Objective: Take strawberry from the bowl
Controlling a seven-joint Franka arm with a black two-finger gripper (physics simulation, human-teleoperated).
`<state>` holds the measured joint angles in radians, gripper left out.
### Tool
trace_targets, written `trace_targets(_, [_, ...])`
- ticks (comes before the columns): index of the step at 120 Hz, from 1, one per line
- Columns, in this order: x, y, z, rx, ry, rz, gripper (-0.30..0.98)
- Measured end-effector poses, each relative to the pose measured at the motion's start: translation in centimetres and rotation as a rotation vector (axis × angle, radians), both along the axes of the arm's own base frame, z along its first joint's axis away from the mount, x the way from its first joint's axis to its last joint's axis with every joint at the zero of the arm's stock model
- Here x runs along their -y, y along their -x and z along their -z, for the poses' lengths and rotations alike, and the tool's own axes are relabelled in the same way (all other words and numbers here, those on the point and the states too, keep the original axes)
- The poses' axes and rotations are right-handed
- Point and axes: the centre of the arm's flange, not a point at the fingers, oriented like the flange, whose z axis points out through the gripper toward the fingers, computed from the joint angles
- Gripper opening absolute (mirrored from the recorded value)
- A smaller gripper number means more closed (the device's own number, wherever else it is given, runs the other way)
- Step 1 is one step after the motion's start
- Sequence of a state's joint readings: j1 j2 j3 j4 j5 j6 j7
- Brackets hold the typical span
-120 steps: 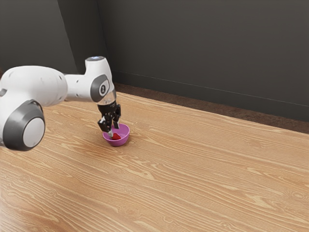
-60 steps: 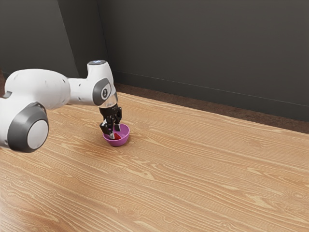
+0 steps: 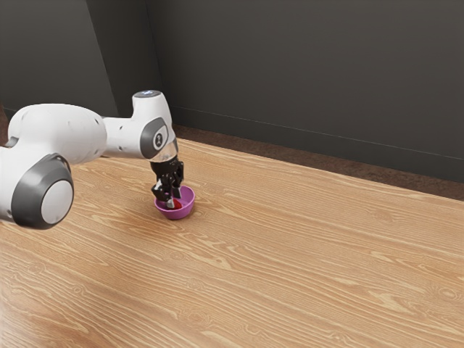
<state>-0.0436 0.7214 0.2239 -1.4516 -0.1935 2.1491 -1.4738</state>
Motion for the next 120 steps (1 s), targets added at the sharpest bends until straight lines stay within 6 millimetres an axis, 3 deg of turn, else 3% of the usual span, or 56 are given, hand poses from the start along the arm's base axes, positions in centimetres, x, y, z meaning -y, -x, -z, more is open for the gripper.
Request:
trace_targets(44, [-0.1, 0.1, 0.2, -0.005, -0.001, -0.004, 0.12])
trace_targets(75, [0.0, 0.2, 1.8, -0.029, -0.001, -0.006, 0.10])
trace_targets(87, [0.1, 0.2, 1.3, -0.025, -0.001, -0.007, 0.07])
trace_targets(103, [0.5, 0.0, -1.4, 0.005, 0.001, 0.000, 0.02])
trace_targets(113, [2.1, -0.1, -5.6, 0.041, 0.008, 0.022, 0.00])
trace_targets(120, [4.4, -0.1, -8.6, 0.067, 0.014, 0.056, -0.01])
